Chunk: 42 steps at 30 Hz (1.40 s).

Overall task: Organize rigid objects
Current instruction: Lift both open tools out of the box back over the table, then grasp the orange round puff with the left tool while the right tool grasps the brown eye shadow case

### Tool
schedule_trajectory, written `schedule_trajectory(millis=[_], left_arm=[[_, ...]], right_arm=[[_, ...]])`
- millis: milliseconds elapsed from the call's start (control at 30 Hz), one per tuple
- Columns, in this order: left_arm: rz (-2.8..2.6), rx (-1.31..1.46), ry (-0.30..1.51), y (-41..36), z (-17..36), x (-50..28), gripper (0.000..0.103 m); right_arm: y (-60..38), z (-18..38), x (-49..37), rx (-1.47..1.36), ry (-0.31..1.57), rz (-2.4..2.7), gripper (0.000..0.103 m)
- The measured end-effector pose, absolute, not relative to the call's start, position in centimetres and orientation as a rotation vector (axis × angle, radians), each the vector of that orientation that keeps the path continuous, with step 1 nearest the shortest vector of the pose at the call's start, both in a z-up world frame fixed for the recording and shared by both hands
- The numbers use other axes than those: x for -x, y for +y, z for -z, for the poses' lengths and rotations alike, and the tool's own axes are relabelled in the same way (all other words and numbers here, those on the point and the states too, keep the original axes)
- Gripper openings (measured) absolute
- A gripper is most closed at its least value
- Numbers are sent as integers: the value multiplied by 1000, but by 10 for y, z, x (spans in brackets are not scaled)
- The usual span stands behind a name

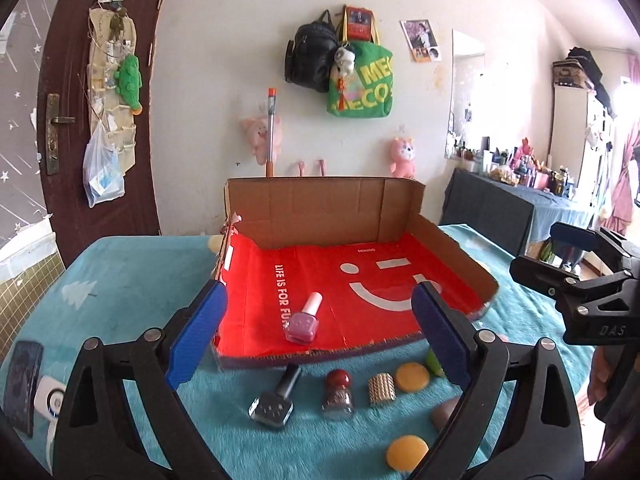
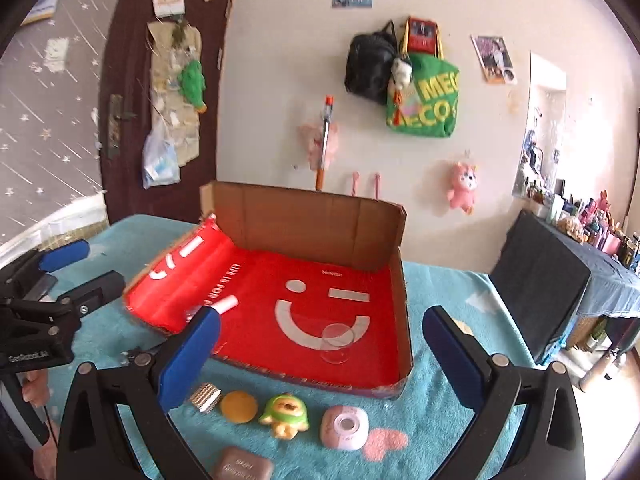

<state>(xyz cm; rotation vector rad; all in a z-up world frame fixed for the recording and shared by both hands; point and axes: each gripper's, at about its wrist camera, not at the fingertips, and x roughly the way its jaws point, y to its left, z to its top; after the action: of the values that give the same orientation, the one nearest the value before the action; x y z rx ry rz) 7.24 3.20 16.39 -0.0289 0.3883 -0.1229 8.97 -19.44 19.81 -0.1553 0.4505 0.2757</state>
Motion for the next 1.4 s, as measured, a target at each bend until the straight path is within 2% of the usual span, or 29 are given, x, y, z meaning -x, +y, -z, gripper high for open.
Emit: schedule_trajectory(millis=[400, 800, 1400], left_arm=[[105, 26, 382, 17, -121, -14, 97], [108, 35, 542, 7, -47, -7, 97], [212, 30, 688, -16, -30, -42, 97]], right_arm=[[-203, -151, -11, 111, 360, -227, 103], [-219, -62, -3, -11, 542, -244, 103], [-236, -48, -14, -29, 579, -224, 103]])
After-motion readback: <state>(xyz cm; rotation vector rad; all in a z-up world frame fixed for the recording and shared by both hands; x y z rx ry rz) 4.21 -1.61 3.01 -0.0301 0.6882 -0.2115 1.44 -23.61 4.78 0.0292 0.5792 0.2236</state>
